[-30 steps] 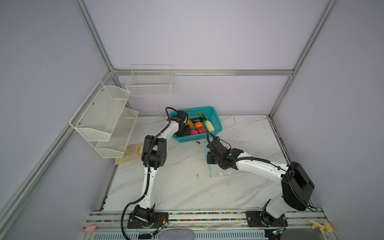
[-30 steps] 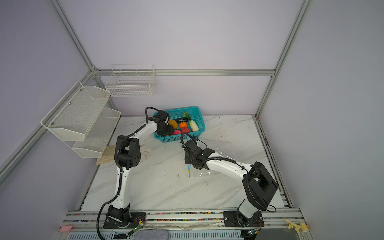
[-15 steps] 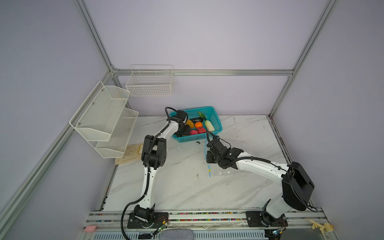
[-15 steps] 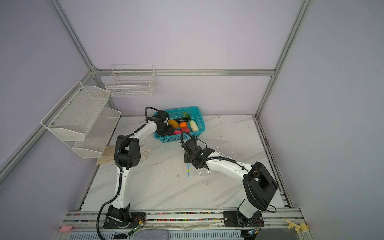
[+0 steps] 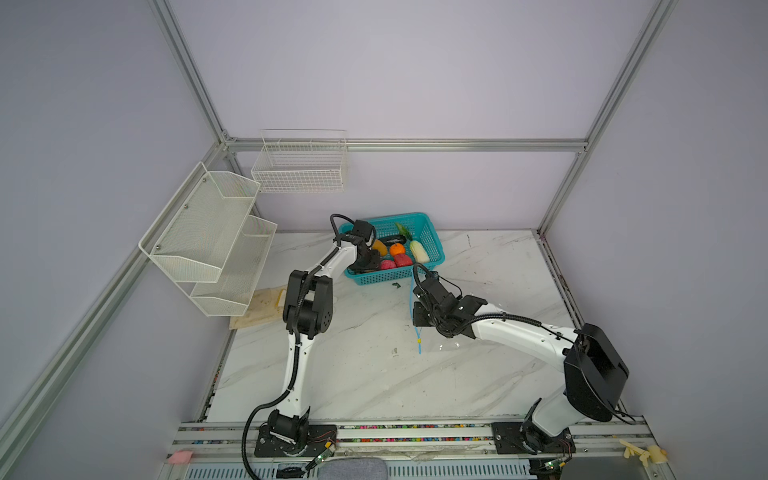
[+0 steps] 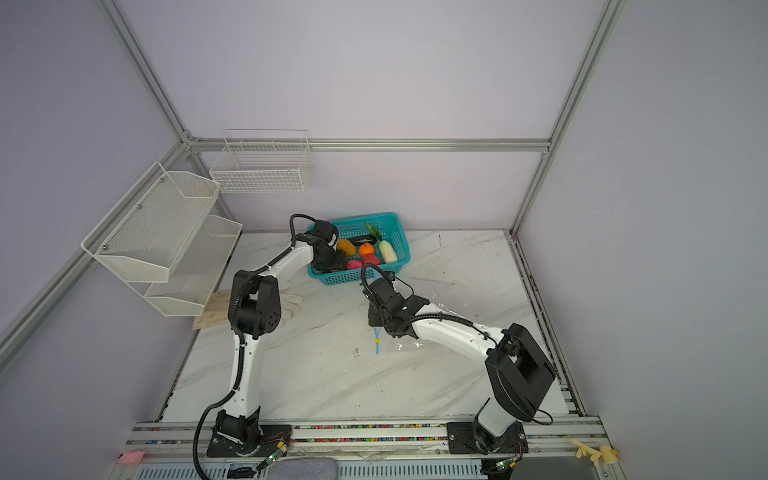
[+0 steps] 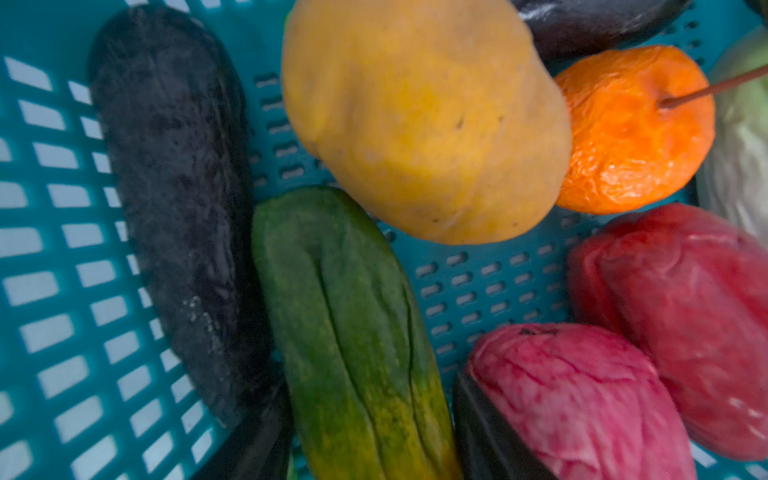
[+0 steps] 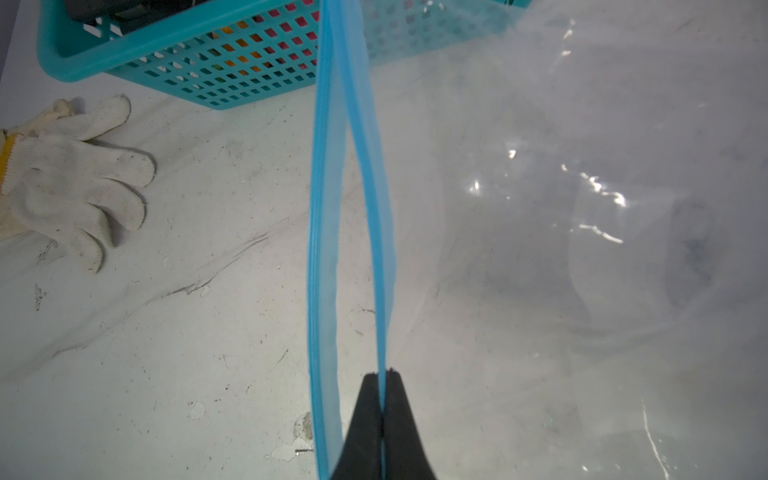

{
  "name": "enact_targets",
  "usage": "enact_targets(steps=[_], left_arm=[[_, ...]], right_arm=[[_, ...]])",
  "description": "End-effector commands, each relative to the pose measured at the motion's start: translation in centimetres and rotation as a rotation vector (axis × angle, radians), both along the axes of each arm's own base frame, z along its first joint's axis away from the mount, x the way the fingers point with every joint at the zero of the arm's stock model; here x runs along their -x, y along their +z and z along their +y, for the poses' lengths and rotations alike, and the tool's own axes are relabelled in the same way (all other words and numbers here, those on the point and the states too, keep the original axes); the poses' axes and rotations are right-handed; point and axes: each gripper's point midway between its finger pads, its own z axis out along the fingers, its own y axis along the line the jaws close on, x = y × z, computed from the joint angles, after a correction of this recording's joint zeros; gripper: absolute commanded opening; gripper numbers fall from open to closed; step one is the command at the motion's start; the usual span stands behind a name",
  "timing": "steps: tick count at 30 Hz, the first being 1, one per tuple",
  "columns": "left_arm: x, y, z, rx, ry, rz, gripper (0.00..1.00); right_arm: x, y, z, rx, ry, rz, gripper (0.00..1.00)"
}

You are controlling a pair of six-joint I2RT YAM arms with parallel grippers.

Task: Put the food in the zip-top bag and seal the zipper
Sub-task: 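Lower the left gripper onto the green papaya and close it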

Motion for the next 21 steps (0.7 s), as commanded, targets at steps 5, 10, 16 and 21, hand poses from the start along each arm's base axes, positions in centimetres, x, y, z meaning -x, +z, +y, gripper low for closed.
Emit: enact_targets(steps=[5,10,16,21], left_arm=[[-0.8,3.0,0.4,0.024,0.000,-0.071,0.53],[-0.7,4.6,0.6,0.041,0.010,-0.099,0.53],[-0.3,5.9,0.5,0.071,0.013,-0.121,0.51],[0.1,7.0,0.6,0.093,0.019,-0.137,0.50]], right_arm=[[-0.5,1.5,0.1,-0.025,-0.006,-0.028,0.00],[-0.4,1.6,0.1,-0.031,-0.007,-0.031,0.00],[-0.3,1.7,0.0,-0.039,-0.010,-0.033,0.00],[-0.3,1.8,-0.1,-0.041,-0.013,-0.036,0.00]])
